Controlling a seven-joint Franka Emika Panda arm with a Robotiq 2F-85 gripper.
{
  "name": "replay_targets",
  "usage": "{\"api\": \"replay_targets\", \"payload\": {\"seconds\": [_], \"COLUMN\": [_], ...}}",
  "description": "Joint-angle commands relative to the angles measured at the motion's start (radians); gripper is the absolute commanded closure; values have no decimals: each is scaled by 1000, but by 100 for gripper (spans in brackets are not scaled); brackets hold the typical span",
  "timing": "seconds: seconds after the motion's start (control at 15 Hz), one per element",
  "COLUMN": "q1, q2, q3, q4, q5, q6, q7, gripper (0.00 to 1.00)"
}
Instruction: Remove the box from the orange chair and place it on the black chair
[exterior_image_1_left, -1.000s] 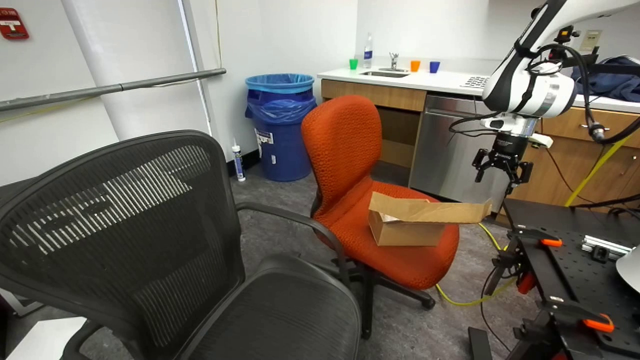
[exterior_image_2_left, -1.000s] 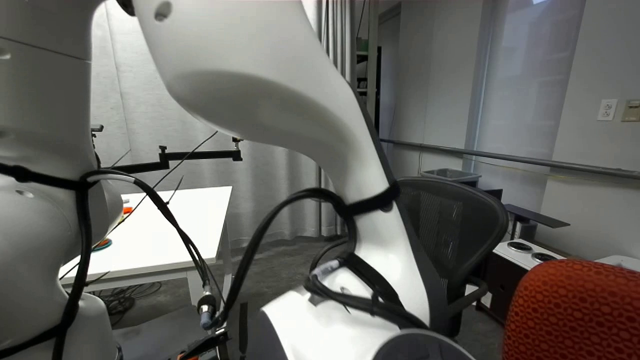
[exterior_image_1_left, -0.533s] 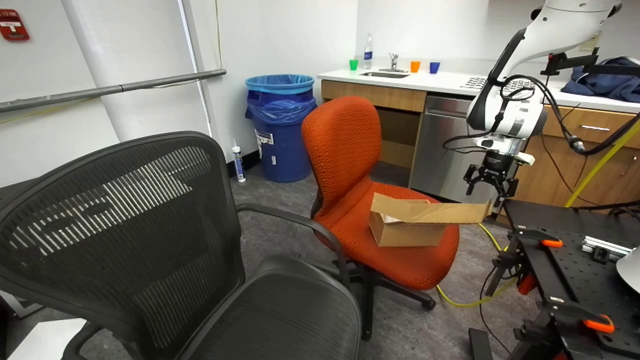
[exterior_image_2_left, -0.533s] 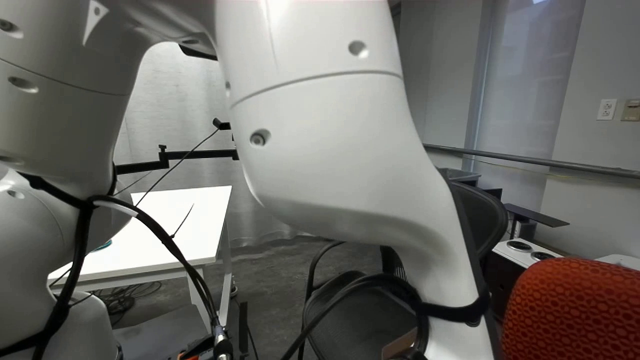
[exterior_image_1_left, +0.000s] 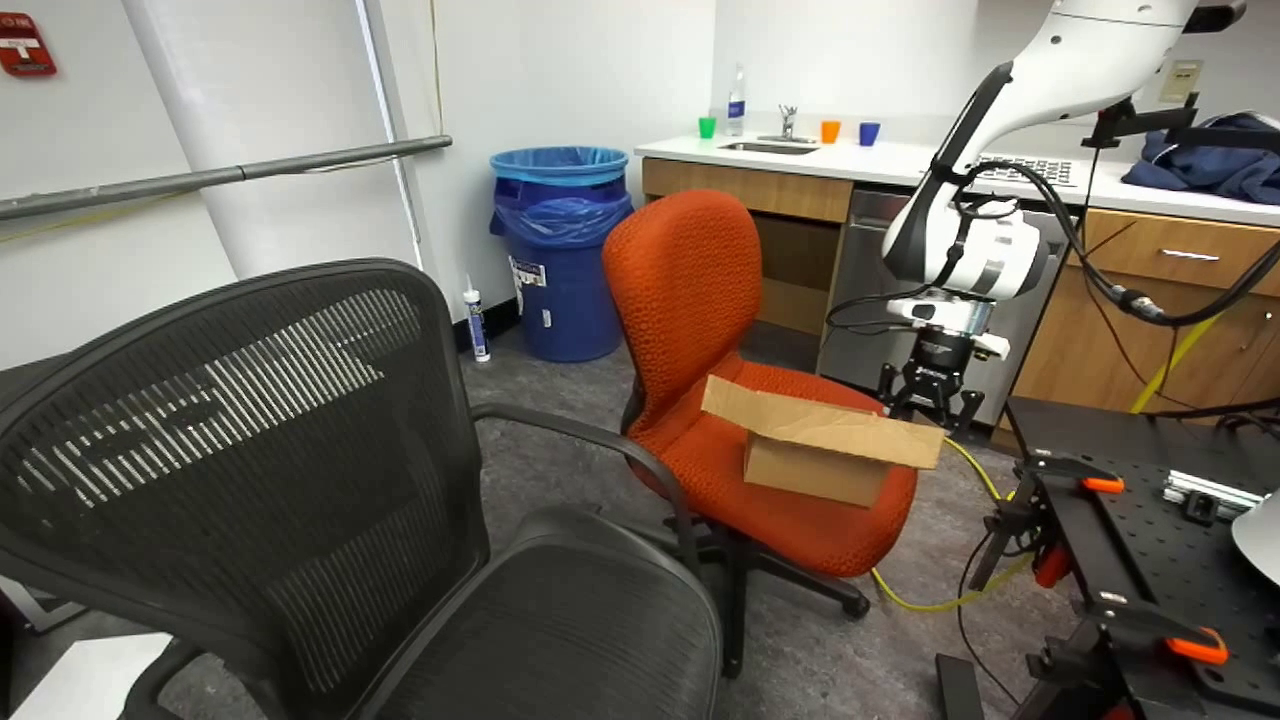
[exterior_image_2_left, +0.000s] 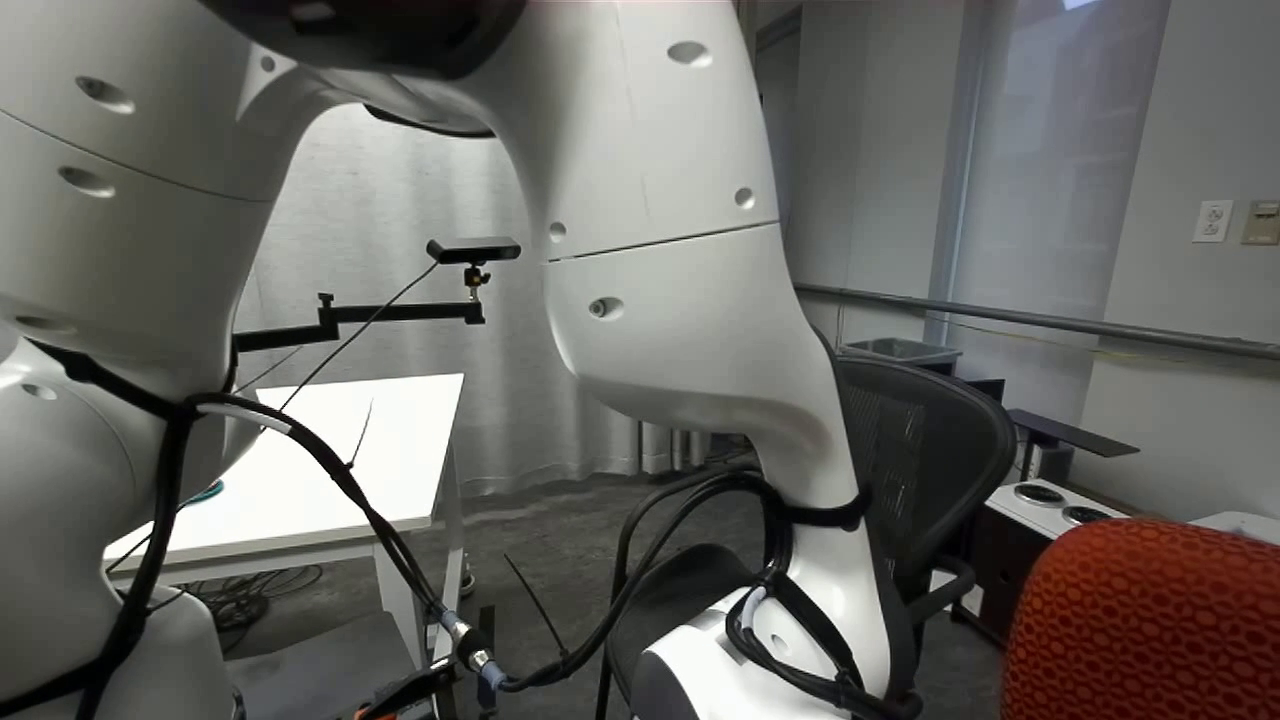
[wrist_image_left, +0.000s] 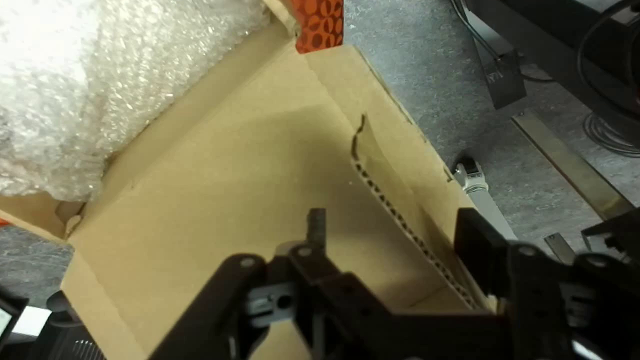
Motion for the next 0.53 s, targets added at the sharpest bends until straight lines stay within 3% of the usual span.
{"api": "replay_targets", "payload": {"seconds": [0.0,0.33,0.47], "q1": [24,86,127], "q2": [7,-18,-38], "q3": [7,0,-15], "q4": [14,-2,-6], "q5": [62,164,199], "q6": [11,46,61], "q7": [-28,5,30], "gripper": [63,99,100]}}
